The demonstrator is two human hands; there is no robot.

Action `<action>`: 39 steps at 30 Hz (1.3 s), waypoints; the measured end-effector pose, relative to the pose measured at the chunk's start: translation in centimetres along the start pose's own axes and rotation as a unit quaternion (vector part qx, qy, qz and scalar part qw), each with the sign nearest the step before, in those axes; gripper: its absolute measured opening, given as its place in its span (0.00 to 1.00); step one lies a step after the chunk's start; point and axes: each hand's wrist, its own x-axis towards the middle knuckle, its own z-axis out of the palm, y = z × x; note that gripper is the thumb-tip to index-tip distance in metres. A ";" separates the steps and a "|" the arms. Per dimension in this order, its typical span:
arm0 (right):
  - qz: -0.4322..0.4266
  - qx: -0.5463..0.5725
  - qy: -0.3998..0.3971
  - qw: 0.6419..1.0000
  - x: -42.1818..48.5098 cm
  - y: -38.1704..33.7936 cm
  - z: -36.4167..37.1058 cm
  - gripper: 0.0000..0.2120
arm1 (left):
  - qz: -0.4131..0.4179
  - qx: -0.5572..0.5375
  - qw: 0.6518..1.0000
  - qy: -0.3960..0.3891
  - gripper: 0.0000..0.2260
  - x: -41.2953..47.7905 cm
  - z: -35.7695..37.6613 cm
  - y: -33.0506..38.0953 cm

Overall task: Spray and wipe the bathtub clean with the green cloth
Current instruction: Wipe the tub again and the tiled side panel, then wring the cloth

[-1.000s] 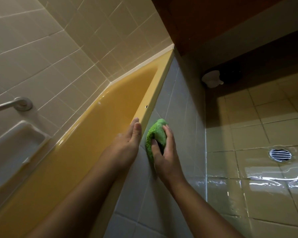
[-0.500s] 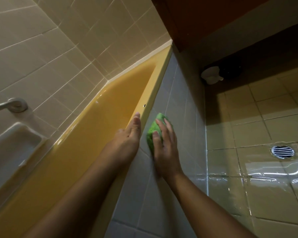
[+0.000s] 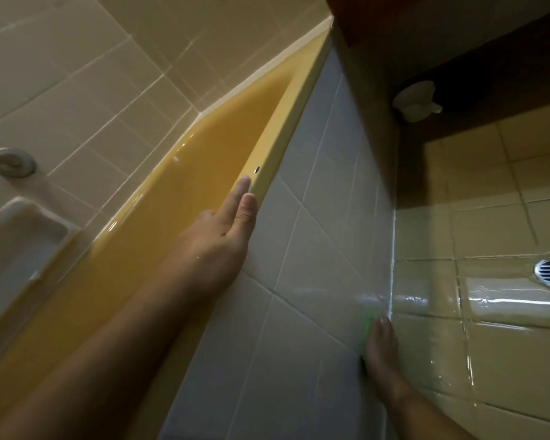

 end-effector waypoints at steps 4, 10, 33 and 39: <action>-0.070 -0.015 0.046 0.996 -1.6 -4.8 1.3 0.34 | -0.006 0.017 1.000 -0.008 0.31 0.5 0.0 0.9; -0.416 -0.054 0.047 0.907 -7.9 -17.5 4.6 0.30 | -0.020 0.013 1.000 0.009 0.36 2.3 0.2 0.8; -0.120 0.047 0.001 0.992 3.6 -12.0 0.0 0.38 | -0.060 0.030 0.998 0.015 0.39 5.9 0.3 3.7; 0.110 0.043 0.047 0.992 5.5 -5.0 0.1 0.37 | -0.056 0.027 0.998 0.022 0.37 5.6 0.5 3.5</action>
